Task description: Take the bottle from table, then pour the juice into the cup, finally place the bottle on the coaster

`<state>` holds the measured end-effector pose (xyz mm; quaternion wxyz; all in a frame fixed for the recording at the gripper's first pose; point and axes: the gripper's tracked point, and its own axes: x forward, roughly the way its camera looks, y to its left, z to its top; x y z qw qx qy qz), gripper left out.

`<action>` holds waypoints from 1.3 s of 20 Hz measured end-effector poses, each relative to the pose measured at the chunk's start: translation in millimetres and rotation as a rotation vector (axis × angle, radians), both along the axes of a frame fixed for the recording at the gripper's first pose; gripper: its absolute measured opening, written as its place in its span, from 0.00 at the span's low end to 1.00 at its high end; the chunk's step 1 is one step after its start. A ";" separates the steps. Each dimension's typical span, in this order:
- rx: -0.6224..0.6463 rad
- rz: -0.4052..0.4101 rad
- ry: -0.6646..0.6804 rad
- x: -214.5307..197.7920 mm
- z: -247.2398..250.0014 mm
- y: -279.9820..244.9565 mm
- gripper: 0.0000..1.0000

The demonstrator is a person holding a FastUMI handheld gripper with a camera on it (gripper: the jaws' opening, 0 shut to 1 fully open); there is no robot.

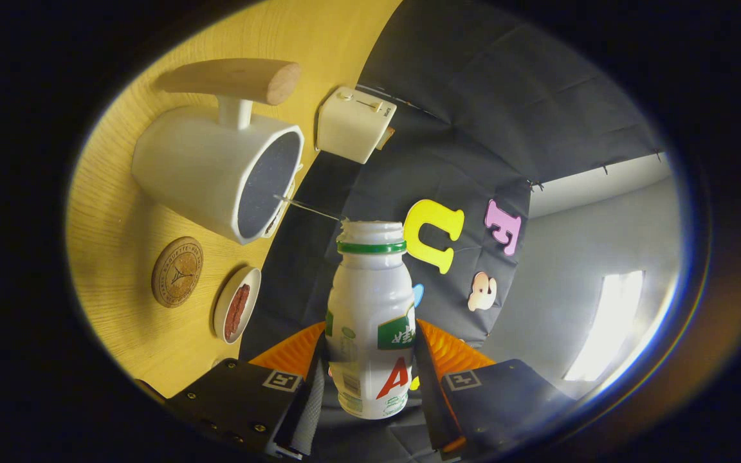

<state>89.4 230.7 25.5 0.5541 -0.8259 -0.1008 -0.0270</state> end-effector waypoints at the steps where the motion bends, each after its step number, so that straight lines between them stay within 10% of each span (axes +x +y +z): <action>1: -0.010 0.004 0.000 -0.1 0.7 1.1 0.66; 26: -0.247 0.056 -0.009 1.6 6.7 16.5 0.66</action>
